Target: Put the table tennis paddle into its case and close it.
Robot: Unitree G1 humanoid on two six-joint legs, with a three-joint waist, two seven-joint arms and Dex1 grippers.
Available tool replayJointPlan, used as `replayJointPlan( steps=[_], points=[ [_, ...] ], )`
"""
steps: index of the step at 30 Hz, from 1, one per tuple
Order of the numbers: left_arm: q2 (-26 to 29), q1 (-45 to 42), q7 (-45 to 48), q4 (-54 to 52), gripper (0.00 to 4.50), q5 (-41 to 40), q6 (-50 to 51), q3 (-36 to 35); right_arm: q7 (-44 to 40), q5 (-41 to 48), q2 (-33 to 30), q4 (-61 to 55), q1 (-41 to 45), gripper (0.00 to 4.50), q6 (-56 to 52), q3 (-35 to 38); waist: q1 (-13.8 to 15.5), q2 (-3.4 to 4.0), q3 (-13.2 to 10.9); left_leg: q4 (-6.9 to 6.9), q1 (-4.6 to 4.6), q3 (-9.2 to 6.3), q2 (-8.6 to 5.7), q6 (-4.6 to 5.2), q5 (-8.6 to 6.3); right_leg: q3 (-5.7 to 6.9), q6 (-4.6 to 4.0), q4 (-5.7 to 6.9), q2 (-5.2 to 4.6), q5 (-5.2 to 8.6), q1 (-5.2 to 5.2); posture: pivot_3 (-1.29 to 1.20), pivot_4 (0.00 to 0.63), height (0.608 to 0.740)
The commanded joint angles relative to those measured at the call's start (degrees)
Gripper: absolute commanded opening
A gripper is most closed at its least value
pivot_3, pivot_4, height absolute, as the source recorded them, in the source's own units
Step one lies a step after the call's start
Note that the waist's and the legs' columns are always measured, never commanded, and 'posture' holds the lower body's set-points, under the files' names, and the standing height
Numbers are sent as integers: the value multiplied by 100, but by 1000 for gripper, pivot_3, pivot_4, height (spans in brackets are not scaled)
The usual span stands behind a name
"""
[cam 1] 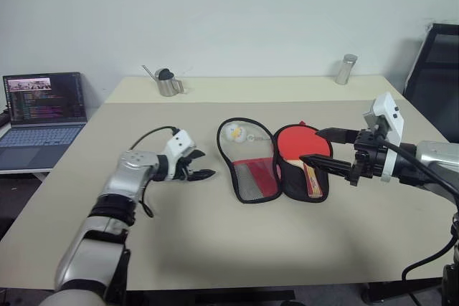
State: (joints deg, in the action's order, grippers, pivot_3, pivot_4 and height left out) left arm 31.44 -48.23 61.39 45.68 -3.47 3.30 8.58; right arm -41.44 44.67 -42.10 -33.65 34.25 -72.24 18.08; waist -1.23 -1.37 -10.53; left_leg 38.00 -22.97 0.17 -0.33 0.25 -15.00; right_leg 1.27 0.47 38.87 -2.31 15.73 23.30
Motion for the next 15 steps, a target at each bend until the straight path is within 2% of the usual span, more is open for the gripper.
replayJointPlan(
  steps=[1, 15],
  points=[
    [-244, -303, -188, 561, 3909, 234, -432, 43, 115, 172, -81, -113, 13, 4472, 212, 59, -8, -3, -2, 0, 0, 0, 0, 0, 0, -1, 0, 0, 0, 0, 0, 0, 150, 740],
    [-1095, -1687, -297, 1963, 3909, 615, -1272, -42, 385, 471, -540, -170, -309, 4472, 397, 305, 119, -13, -7, 3, -5, -3, -2, 0, 0, 6, 0, 0, 0, 0, 1, 0, 150, 740]
  ],
)
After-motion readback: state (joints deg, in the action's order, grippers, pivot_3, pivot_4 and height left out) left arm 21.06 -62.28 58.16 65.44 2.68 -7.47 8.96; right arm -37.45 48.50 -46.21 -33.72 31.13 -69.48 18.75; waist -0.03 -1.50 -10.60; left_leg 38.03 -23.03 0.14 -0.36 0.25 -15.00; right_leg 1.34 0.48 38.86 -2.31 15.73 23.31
